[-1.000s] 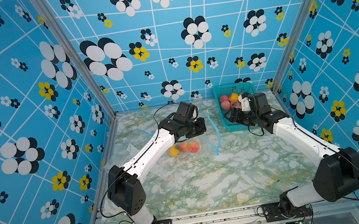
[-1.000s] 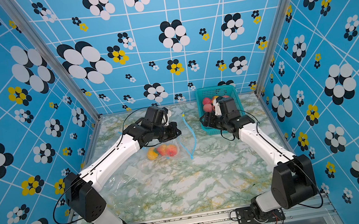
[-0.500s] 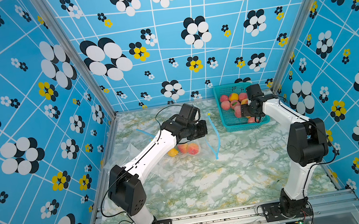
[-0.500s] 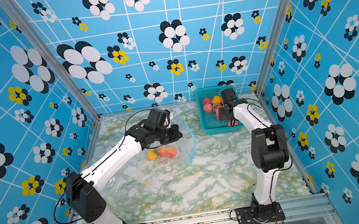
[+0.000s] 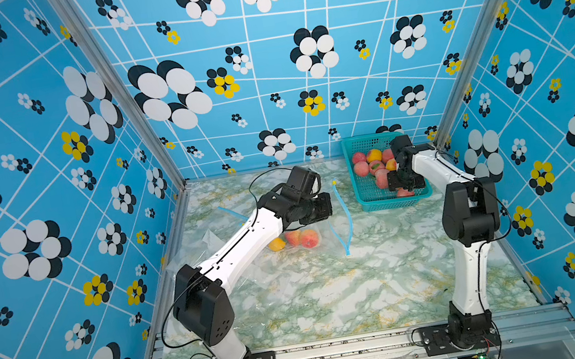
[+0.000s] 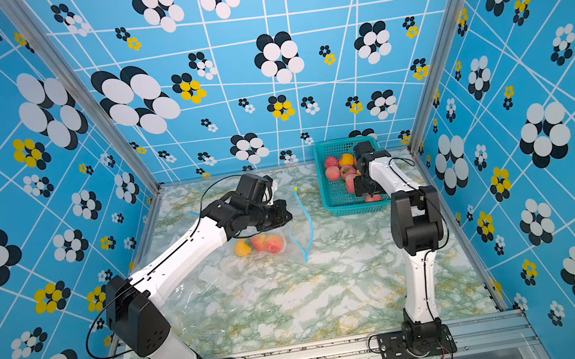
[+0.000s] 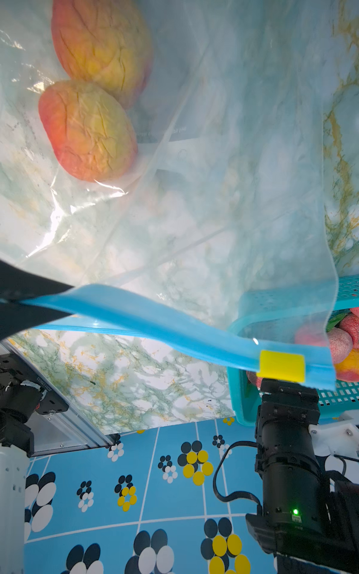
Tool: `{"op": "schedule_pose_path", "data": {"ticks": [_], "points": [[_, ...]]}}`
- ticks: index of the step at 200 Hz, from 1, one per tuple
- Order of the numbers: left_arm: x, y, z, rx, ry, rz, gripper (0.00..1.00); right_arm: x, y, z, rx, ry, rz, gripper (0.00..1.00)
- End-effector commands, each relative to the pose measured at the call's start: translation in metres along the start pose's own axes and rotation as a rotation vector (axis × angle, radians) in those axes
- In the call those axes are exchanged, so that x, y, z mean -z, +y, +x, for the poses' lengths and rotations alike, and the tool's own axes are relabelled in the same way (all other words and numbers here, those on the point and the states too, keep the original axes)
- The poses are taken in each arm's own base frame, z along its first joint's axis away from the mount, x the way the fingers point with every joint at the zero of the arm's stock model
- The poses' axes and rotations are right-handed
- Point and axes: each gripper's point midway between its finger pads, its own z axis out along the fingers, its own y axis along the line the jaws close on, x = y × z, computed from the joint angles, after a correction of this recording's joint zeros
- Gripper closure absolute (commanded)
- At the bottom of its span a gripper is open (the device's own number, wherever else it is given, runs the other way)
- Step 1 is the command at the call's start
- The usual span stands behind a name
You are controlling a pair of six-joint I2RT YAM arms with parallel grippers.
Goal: Place the peach in a zip-top bag and seal the zipper
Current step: Pick up the peach from the basket.
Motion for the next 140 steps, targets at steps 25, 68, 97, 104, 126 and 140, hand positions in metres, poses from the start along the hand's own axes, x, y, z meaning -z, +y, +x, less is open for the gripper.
{"op": "schedule_pose_path", "data": {"ticks": [25,68,97,104,126,140], "points": [[0.000,0.004,0.003,-0.020,0.007,-0.007,1.00,-0.028,0.001,0.018,0.040,0.111,0.039,0.26],[0.002,0.007,0.002,-0.014,0.000,-0.007,1.00,-0.022,0.003,0.012,0.043,0.092,0.026,0.35],[0.002,0.008,0.000,-0.008,-0.002,-0.004,1.00,0.020,0.001,-0.006,0.013,-0.001,-0.025,0.38],[0.002,0.007,0.000,-0.009,-0.003,-0.003,1.00,0.033,0.001,-0.010,0.003,-0.027,-0.045,0.38],[0.001,0.006,-0.001,-0.006,-0.006,0.000,1.00,0.073,0.003,-0.019,-0.017,-0.106,-0.115,0.37],[0.000,0.006,-0.001,0.000,-0.003,0.003,1.00,0.099,0.012,-0.021,-0.032,-0.154,-0.200,0.37]]}}
